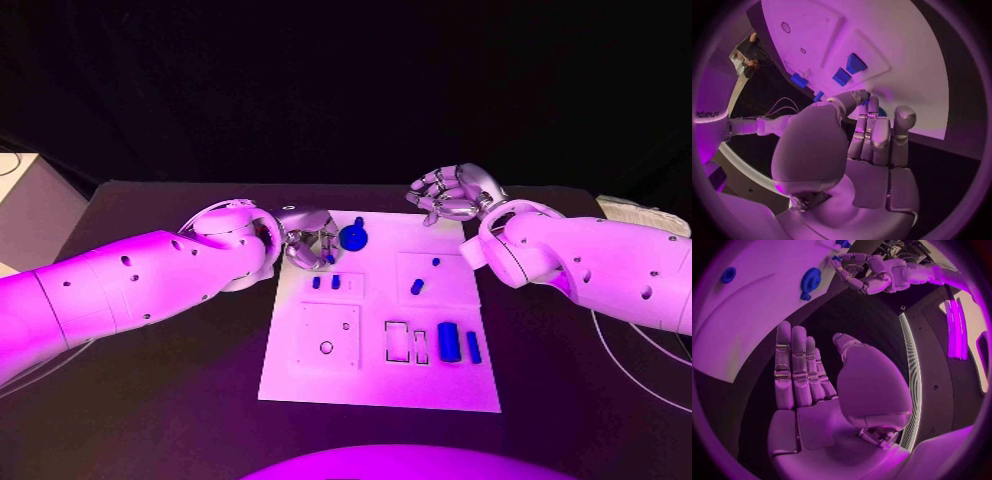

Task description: Assemble the parts on the task board

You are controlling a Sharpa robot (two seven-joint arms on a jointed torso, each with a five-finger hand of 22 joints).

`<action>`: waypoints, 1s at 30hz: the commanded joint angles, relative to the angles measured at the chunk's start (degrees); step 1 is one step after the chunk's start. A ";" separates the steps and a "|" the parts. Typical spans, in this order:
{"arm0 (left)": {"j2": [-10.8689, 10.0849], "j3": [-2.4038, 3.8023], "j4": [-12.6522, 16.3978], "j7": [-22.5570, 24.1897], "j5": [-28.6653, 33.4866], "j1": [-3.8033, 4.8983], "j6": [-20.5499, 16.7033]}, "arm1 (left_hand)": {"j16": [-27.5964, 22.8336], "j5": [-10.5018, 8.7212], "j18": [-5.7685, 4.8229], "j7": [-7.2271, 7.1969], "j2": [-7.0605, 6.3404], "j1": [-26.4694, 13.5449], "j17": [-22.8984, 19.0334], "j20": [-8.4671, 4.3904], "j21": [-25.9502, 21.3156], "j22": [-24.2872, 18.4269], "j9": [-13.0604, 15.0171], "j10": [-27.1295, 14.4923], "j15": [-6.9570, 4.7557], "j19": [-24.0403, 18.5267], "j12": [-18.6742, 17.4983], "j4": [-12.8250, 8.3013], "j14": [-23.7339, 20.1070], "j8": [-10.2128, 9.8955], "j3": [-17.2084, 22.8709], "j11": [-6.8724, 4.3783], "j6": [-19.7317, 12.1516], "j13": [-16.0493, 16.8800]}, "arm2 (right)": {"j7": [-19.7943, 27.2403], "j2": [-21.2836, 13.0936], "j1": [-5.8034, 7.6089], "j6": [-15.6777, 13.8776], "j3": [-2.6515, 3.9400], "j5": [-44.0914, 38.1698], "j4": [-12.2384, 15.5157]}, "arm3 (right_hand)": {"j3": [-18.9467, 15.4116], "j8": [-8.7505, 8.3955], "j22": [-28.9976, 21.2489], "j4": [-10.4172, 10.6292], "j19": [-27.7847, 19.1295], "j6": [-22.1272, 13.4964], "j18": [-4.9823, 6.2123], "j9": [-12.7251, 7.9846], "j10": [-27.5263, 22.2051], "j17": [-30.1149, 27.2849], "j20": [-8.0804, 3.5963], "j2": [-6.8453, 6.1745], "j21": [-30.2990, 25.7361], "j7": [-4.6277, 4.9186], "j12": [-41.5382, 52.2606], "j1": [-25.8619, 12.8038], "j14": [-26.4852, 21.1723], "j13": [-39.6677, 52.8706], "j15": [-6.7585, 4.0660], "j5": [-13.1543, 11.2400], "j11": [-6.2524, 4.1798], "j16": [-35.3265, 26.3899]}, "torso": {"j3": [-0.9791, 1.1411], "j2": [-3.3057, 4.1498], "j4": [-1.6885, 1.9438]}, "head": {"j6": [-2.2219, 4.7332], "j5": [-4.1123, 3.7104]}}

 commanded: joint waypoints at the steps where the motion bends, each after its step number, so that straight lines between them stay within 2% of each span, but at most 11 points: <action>1: 0.12 -0.04 0.07 0.18 0.02 -0.05 1.64 | 0.21 0.20 -0.31 0.15 0.18 -0.50 -0.04 -0.18 0.14 -0.05 0.04 0.38 0.12 0.21 -0.31 0.01 0.32 0.29 -0.40 0.00 0.39 0.05 | 0.72 0.00 -0.02 0.32 0.00 -0.11 0.10 | 0.30 0.27 -0.05 -0.06 0.56 -0.02 0.69 0.00 0.24 0.07 0.00 -0.62 -0.19 0.25 -0.34 -0.12 0.53 -0.06 -0.01 0.27 -0.22 -0.35 | 0.01 0.00 0.02 | -0.08 -0.03; 17: 0.29 -0.19 -0.15 -0.26 -0.07 -0.06 2.18 | 0.27 0.11 -0.33 0.02 0.26 -0.49 0.13 -0.24 0.16 0.06 0.24 0.98 -0.02 0.29 -0.40 -0.17 0.38 0.27 -0.53 -0.19 0.91 0.20 | 0.72 0.03 -0.02 0.33 0.00 -0.11 0.13 | 0.30 0.27 -0.05 -0.06 0.56 -0.02 0.69 0.00 0.24 0.07 0.00 -0.62 -0.19 0.25 -0.34 -0.12 0.53 -0.06 -0.01 0.27 -0.22 -0.35 | 0.04 -0.01 0.00 | -0.18 0.01; 30: 1.07 -0.66 -1.35 -0.39 -2.11 -0.31 2.42 | 0.03 0.02 -0.12 0.05 0.15 -0.67 -0.80 -0.28 -0.45 -0.70 0.25 0.82 0.00 -0.47 -0.66 -0.18 -0.12 0.00 -0.69 -0.13 0.73 0.22 | 0.71 -0.02 -0.02 0.34 0.00 -0.11 0.24 | 0.39 0.36 -0.45 -0.06 0.73 -0.05 0.69 -0.01 0.25 0.18 0.01 -0.63 -0.43 0.25 -0.36 -0.14 0.66 -0.28 -0.01 0.27 -0.20 -0.76 | 0.06 -0.02 -0.02 | -0.32 -0.02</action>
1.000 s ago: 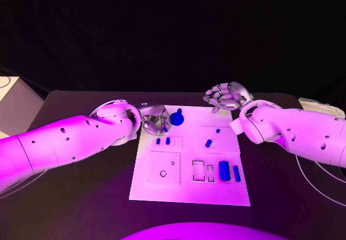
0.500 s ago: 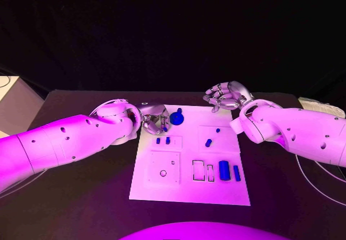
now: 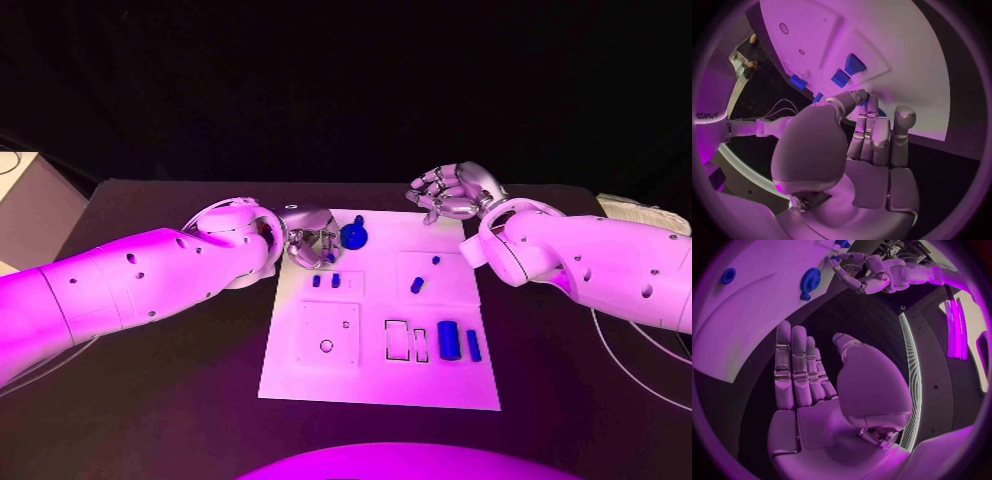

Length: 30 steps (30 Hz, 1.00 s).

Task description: Assemble the parts on the task board

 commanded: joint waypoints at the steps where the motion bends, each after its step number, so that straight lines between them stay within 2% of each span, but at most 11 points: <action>1: 0.18 -0.36 -0.29 -0.37 -1.60 -0.39 1.85 | 0.03 0.03 -0.12 0.17 0.29 -0.05 -0.04 -0.06 -0.23 -0.07 -0.16 0.19 0.00 -0.26 -0.29 -0.05 -0.12 -0.12 -0.21 0.07 0.25 -0.07 | 0.71 0.00 -0.02 0.34 0.00 -0.11 0.14 | 0.39 0.36 -0.09 -0.06 0.30 -0.05 0.69 -0.01 0.17 0.07 0.02 -0.63 -0.19 0.26 -0.36 -0.14 0.24 -0.07 0.01 0.27 -0.28 -0.19 | 0.01 -0.02 0.00 | -0.07 -0.04; 15: -0.24 -0.45 0.02 0.23 -1.38 -0.47 0.49 | -0.19 -0.02 -0.01 0.32 0.21 -0.32 -0.81 -0.07 -0.73 -0.57 -0.18 -0.31 0.16 -0.84 -0.82 -0.07 -0.72 -0.73 -0.37 0.28 -0.26 -0.03 | 0.44 -0.16 -0.02 0.57 0.00 -0.11 0.09 | 0.40 0.38 -0.20 -0.04 0.33 -0.08 0.69 -0.01 0.16 0.10 0.02 -0.63 -0.26 0.27 -0.37 -0.19 0.27 -0.13 0.02 0.27 -0.27 -0.30 | -0.04 0.00 0.04 | -0.12 -0.12; 23: -0.57 -0.45 0.31 0.72 -0.95 -0.48 -1.50 | -0.23 0.01 0.01 0.69 -0.04 -0.46 -1.13 0.07 -1.03 -0.79 -0.43 -1.02 0.45 -1.10 -1.15 -0.28 -1.15 -2.10 -0.46 0.62 -1.68 0.27 | 0.36 -0.22 -0.02 0.59 0.00 -0.12 0.07 | 0.40 0.38 -0.25 -0.03 0.34 -0.09 0.69 -0.02 0.15 0.11 0.02 -0.64 -0.29 0.28 -0.38 -0.21 0.27 -0.16 0.03 0.27 -0.26 -0.35 | -0.04 0.00 0.02 | -0.19 -0.20; 30: -0.74 -0.44 0.33 0.52 -0.84 -0.48 -1.79 | -0.20 0.03 0.08 1.03 -0.32 -0.63 -1.52 0.30 -1.32 -0.95 -0.91 -1.64 0.62 -1.30 -1.06 -0.47 -1.62 -4.17 -0.37 0.71 -3.98 0.91 | 0.31 -0.21 -0.02 0.63 0.00 -0.13 0.05 | 0.40 0.39 -0.34 -0.02 0.35 -0.12 0.68 -0.02 0.11 0.14 0.04 -0.66 -0.36 0.29 -0.40 -0.25 0.26 -0.21 0.04 0.26 -0.25 -0.46 | -0.03 -0.01 0.04 | -0.23 -0.20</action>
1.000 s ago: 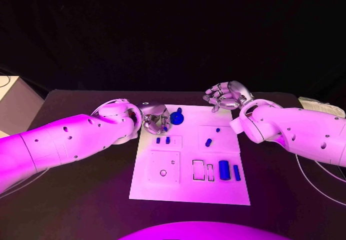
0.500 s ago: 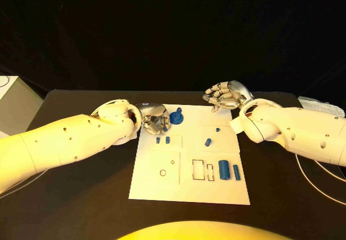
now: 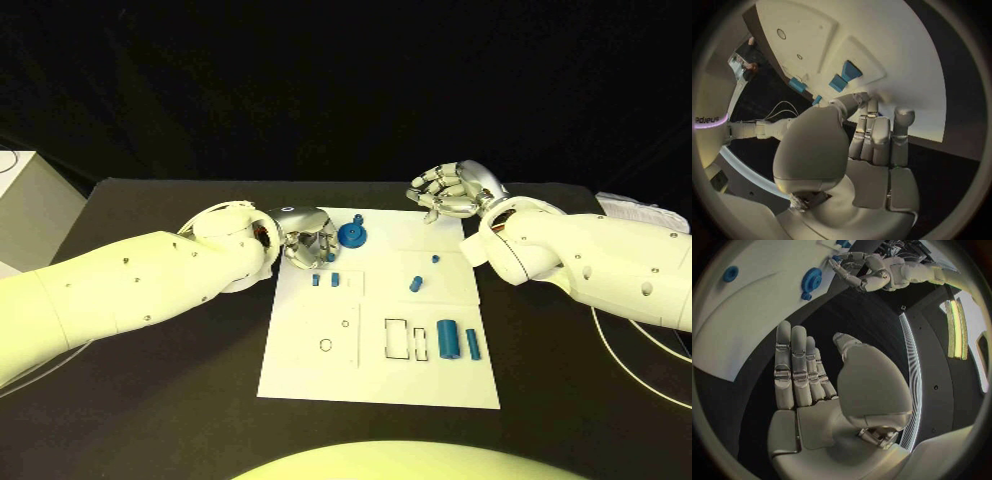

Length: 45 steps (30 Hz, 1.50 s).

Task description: Assemble the parts on the task board

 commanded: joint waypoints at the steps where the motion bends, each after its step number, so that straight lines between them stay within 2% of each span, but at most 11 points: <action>1: -0.04 0.01 0.07 0.02 -0.06 -0.03 -0.40 | -0.17 0.02 0.07 0.08 -0.05 -0.35 0.02 0.09 -0.31 0.05 -0.10 -0.34 -0.01 -0.23 -0.18 -0.16 -0.54 -0.40 -0.05 -0.12 -0.51 0.15 | 0.40 0.00 -0.02 0.61 0.00 -0.14 0.06 | 0.40 0.39 -0.12 -0.02 0.37 -0.15 0.68 -0.03 0.08 0.09 0.04 -0.44 -0.42 0.31 -0.20 -0.04 0.26 -0.09 0.05 0.26 -0.24 -0.22 | 0.02 -0.01 0.00 | -0.01 0.00; 23: -0.66 0.13 -0.36 -0.79 -0.04 -0.05 -0.79 | 0.16 0.07 0.07 -0.04 -0.35 -0.43 0.43 0.07 -0.38 0.13 -0.63 -0.62 -0.09 -0.07 0.27 -0.34 -0.36 -2.61 0.13 -0.22 -3.45 1.08 | -0.18 -0.25 -0.02 1.37 0.00 -1.09 -0.02 | 0.69 0.63 -1.14 -0.33 0.65 -0.24 0.68 -0.05 -0.49 0.46 0.13 -0.60 -1.07 0.40 -0.79 0.32 0.38 -0.93 0.15 0.27 -0.13 -1.28 | 0.04 -0.01 -0.03 | 0.04 0.00; 26: -0.91 0.22 -0.49 -0.72 0.18 -0.06 -1.65 | 0.22 0.11 0.08 -0.03 -0.25 -0.31 0.49 0.04 -0.40 0.12 -0.73 -0.59 -0.12 -0.06 0.37 -0.41 -0.30 -2.94 0.28 -0.26 -3.87 1.24 | -0.50 -0.45 -0.02 2.31 0.00 -2.83 -0.04 | 2.23 1.07 -1.95 -1.41 1.94 0.30 0.75 -0.12 -0.51 0.89 -0.18 -0.77 -1.11 0.27 -2.77 2.44 1.60 -3.02 -0.12 -0.73 -0.24 -2.01 | 0.03 0.00 -0.02 | 0.14 -0.06; 28: -1.15 0.29 -0.56 -0.58 0.68 -0.06 -2.50 | 0.15 0.14 0.12 0.04 -0.11 -0.16 0.15 0.02 -0.48 0.00 -0.75 -0.58 -0.14 -0.15 0.41 -0.46 -0.45 -3.00 0.42 -0.27 -3.89 1.31 | -0.76 -0.67 -0.02 3.18 0.00 -4.55 0.01 | 5.12 1.10 -1.53 -3.48 4.57 1.09 0.80 -0.40 0.53 1.65 -1.11 -0.86 0.36 0.00 -5.15 5.77 4.63 -5.39 -0.95 -2.10 -0.73 -0.70 | 0.02 0.00 0.01 | 0.22 -0.10; 30: -1.62 0.55 -0.67 -0.20 2.31 -0.06 -3.83 | -0.62 0.20 0.47 0.29 -0.08 0.01 -2.38 0.01 -1.47 -1.30 -0.78 -1.10 -0.03 -1.46 0.27 -0.61 -1.85 -3.09 0.69 -0.03 -3.82 1.40 | -1.16 -1.11 -0.01 4.87 0.00 -7.52 0.16 | 7.58 0.65 -0.55 -4.50 6.19 2.21 0.64 -0.98 2.73 2.79 -1.88 -1.65 2.01 -0.23 -7.71 6.72 6.44 -7.95 -1.37 -2.26 -1.02 0.83 | 0.03 -0.01 0.02 | 0.30 -0.15; 31: -2.07 0.78 -0.69 0.11 4.44 -0.05 -4.71 | -2.46 0.20 1.15 0.64 -0.21 -0.18 -7.21 0.22 -3.76 -4.05 -0.80 -2.57 0.40 -4.43 -0.28 -0.59 -4.89 -3.22 1.04 0.54 -3.58 1.34 | -1.46 -1.51 -0.01 6.22 -0.01 -9.79 0.33 | 9.80 0.12 0.87 -5.83 7.48 3.67 0.56 -1.57 5.00 4.02 -2.52 -2.28 3.94 -0.52 -10.05 7.47 8.20 -10.16 -1.93 -2.41 -1.39 2.59 | 0.04 -0.05 0.03 | 0.36 -0.21; 32: -2.46 0.94 -0.65 0.33 6.64 -0.04 -5.31 | -3.29 0.21 1.45 0.78 -0.26 -0.28 -9.24 0.34 -4.80 -5.26 -0.81 -3.22 0.59 -5.76 -0.60 -0.56 -6.20 -3.26 1.18 0.79 -3.51 1.23 | -1.67 -1.82 -0.01 7.21 -0.01 -11.50 0.47 | 10.42 -0.14 1.45 -6.21 7.82 4.18 0.52 -1.79 5.82 4.46 -2.70 -2.44 4.65 -0.63 -10.77 7.47 8.78 -10.82 -2.11 -2.52 -1.46 3.26 | 0.05 -0.05 0.02 | 0.37 -0.24; 35: -3.61 1.38 -0.35 0.57 14.81 0.00 -6.68 | -7.40 0.18 2.59 1.46 -0.42 -0.56 -18.08 0.93 -9.08 -9.91 -0.79 -5.17 1.31 -11.00 -1.50 -0.47 -12.02 -3.39 1.57 1.70 -3.14 0.82 | -2.24 -2.73 0.00 9.48 -0.01 -15.93 0.90 | 12.92 -1.41 4.53 -8.21 8.69 7.09 0.40 -2.70 9.43 12.12 -3.41 -2.73 8.03 -1.30 -13.80 7.54 11.70 -13.24 -2.70 -3.34 -2.18 13.52 | 0.07 -0.04 0.00 | 0.46 -0.60; 37: -4.70 1.73 0.16 0.59 24.98 0.05 -7.40 | -10.41 0.26 2.53 2.30 -0.07 -1.34 -23.43 1.44 -10.19 -10.48 -0.82 -6.20 1.95 -11.79 -1.78 0.28 -15.56 -3.56 1.58 2.50 -3.15 0.58 | -2.83 -3.73 0.00 11.11 -0.03 -19.74 1.43 | 13.80 -2.26 9.35 -9.50 9.00 8.54 -0.24 -3.15 11.06 14.53 -3.64 -2.89 13.74 -1.65 -15.49 7.42 12.27 -14.24 -2.94 -3.72 -2.46 17.01 | 0.08 -0.06 0.03 | 0.49 -1.06; 40: -6.35 2.04 1.37 1.40 37.23 0.11 -7.64 | -12.21 0.26 2.67 2.49 0.48 -1.37 -24.64 1.81 -11.49 -11.27 -0.73 -6.51 2.14 -12.25 -1.36 0.54 -16.15 -3.51 1.56 2.74 -2.90 0.52 | -3.85 -5.38 0.00 12.84 -0.11 -25.35 2.55 | 14.41 -3.14 15.79 -10.76 9.60 9.85 -1.17 -3.51 11.98 17.90 -3.79 -3.09 21.62 -2.01 -17.58 7.15 13.03 -15.27 -3.04 -4.02 -2.63 21.85 | 0.03 -0.03 0.03 | 0.54 -1.66; 45: -8.88 2.25 3.55 5.76 50.63 0.12 -4.97 | -16.42 0.16 2.65 2.89 1.07 -2.55 -27.23 2.36 -15.04 -13.42 -0.70 -8.31 2.73 -13.73 -1.12 1.90 -18.44 -3.79 0.65 3.18 -3.44 0.01 | -5.78 -8.15 -0.01 14.81 -0.37 -37.71 5.13 | 14.54 -4.09 19.29 -11.07 9.34 10.57 -1.62 -3.81 11.04 19.79 -3.63 -3.77 25.48 -1.92 -20.65 5.90 13.24 -16.75 -2.64 -4.65 -2.25 24.82 | 0.07 0.01 -0.22 | 0.83 -2.16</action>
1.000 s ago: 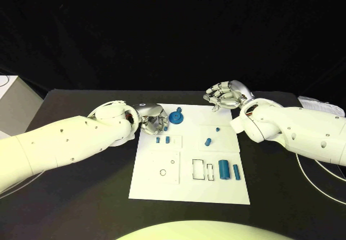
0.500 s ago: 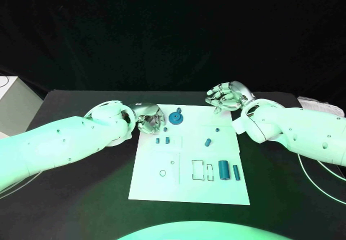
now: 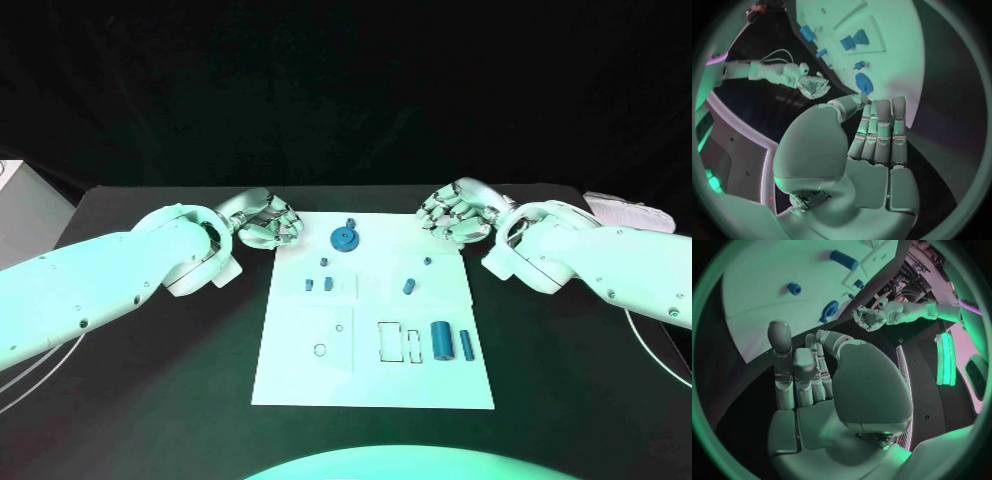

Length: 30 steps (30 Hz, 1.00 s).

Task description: Assemble the parts on the task board

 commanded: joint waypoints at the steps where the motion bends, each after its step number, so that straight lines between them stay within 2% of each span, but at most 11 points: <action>1: -1.36 0.12 1.60 6.17 21.84 0.05 1.81 | -1.80 0.12 0.35 0.49 0.21 -0.96 -1.17 0.29 -1.96 -1.22 0.06 -1.14 0.35 -0.80 0.29 0.99 -0.99 -0.36 -0.59 0.21 -0.37 -0.34 | -3.05 -1.48 -0.04 5.09 -0.21 -17.99 1.86 | -0.16 -0.56 0.90 -0.11 -0.17 0.37 -0.72 -0.16 -1.13 0.33 0.25 -0.76 0.75 0.05 -1.73 -1.16 1.40 -0.90 0.45 -0.72 0.57 0.71 | 0.02 0.05 -0.24 | 0.23 -0.51; 4: -2.82 0.15 3.02 9.44 26.75 0.02 4.57 | -3.04 -0.07 0.35 0.58 0.18 -1.99 -2.05 0.71 -4.30 -2.82 0.20 -1.96 0.68 -1.02 0.61 2.29 -1.62 -0.35 -2.34 0.39 -0.79 -0.57 | -5.00 -2.80 -0.08 4.45 -0.48 -25.04 3.52 | -0.25 -0.99 1.87 0.20 -0.40 0.59 -0.79 -0.24 -1.55 0.63 0.43 -1.31 1.74 0.00 -3.13 -1.79 1.34 -1.77 0.66 -2.37 0.74 1.37 | 0.02 0.02 -0.11 | 0.32 -1.04; 6: -3.78 0.15 3.99 11.08 28.94 0.00 5.75 | -3.43 -0.08 0.37 0.53 0.16 -2.41 -2.40 0.85 -5.65 -3.84 0.33 -2.18 0.76 -0.72 0.95 3.07 -1.69 -0.26 -3.51 0.36 -0.96 -0.67 | -6.56 -3.39 -0.18 3.18 -0.61 -28.85 4.50 | -0.70 -1.41 2.97 0.71 -0.34 0.70 -0.91 -0.32 -1.64 1.23 0.62 -1.89 3.01 0.01 -4.07 -2.54 1.46 -2.42 0.80 -4.43 0.87 2.43 | 0.04 0.04 -0.18 | 0.46 -1.36; 10: -5.30 0.13 5.53 13.01 31.29 -0.06 6.94 | -3.74 -0.07 0.39 0.42 0.15 -2.41 -2.71 0.86 -7.00 -4.91 0.51 -2.22 0.71 -0.14 1.38 3.71 -1.66 -0.07 -4.67 0.35 -0.96 -0.75 | -9.43 -4.08 -0.49 0.73 -0.76 -34.14 6.11 | -1.43 -1.90 5.72 1.16 0.44 0.84 -1.35 -0.41 -2.09 3.29 0.80 -2.41 6.71 -0.03 -5.12 -2.88 2.04 -3.16 0.93 -5.44 0.99 5.36 | 0.02 0.00 -0.07 | 0.53 -1.88; 14: -6.45 0.09 6.79 14.50 33.11 -0.16 6.93 | -3.87 -0.04 0.39 0.38 0.20 -2.23 -2.82 0.83 -7.40 -5.24 0.58 -2.19 0.69 0.09 1.53 3.82 -1.70 0.05 -4.93 0.31 -0.86 -0.79 | -11.94 -4.08 -1.06 -0.32 -0.90 -37.46 7.14 | -1.98 -2.30 8.45 1.34 1.30 1.02 -1.81 -0.48 -1.88 5.05 0.90 -2.45 10.44 -0.09 -5.60 -2.65 2.53 -3.64 0.95 -5.48 0.98 7.92 | -0.05 -0.03 0.05 | 0.48 -2.18; 22: -7.30 0.02 8.09 16.49 36.69 -0.42 5.87 | -3.99 -0.03 0.38 0.33 0.32 -2.20 -2.96 0.79 -8.03 -5.75 0.69 -2.01 0.65 0.49 1.82 4.23 -1.63 0.22 -5.39 0.25 -0.69 -0.83 | -13.88 -3.72 -2.49 0.39 -1.08 -39.55 8.38 | -2.16 -2.76 10.90 1.55 1.91 1.52 -2.17 -0.51 -1.09 6.35 0.99 -2.45 13.58 0.07 -5.99 -2.08 2.75 -4.22 0.93 -4.28 0.99 10.07 | -0.16 0.04 0.02 | 0.35 -2.24; 25: -7.42 0.02 8.22 16.74 37.02 -0.46 5.64 | -3.99 -0.03 0.38 0.33 0.32 -2.20 -2.96 0.79 -8.03 -5.75 0.69 -2.01 0.65 0.49 1.82 4.23 -1.63 0.22 -5.39 0.25 -0.69 -0.83 | -14.25 -3.49 -2.82 0.71 -1.13 -39.84 8.40 | -2.10 -2.82 11.70 1.59 2.05 1.81 -2.32 -0.49 -0.74 6.79 1.03 -2.42 14.61 0.14 -6.05 -1.90 2.80 -4.37 0.98 -3.88 1.02 10.75 | -0.18 0.01 0.01 | 0.33 -2.26; 30: -7.52 0.01 8.31 16.98 37.29 -0.50 5.39 | -4.02 -0.01 0.39 0.30 0.36 -2.14 -3.00 0.77 -8.22 -5.91 0.73 -1.96 0.63 0.63 1.90 4.34 -1.61 0.29 -5.52 0.22 -0.62 -0.85 | -15.00 -2.74 -3.37 0.59 -1.17 -40.21 7.96 | -1.91 -2.85 13.00 1.71 2.35 2.28 -2.54 -0.44 -0.29 7.36 1.04 -2.31 16.34 0.14 -6.17 -1.73 2.88 -4.58 0.95 -3.39 0.98 11.65 | -0.08 0.03 0.06 | 0.27 -2.27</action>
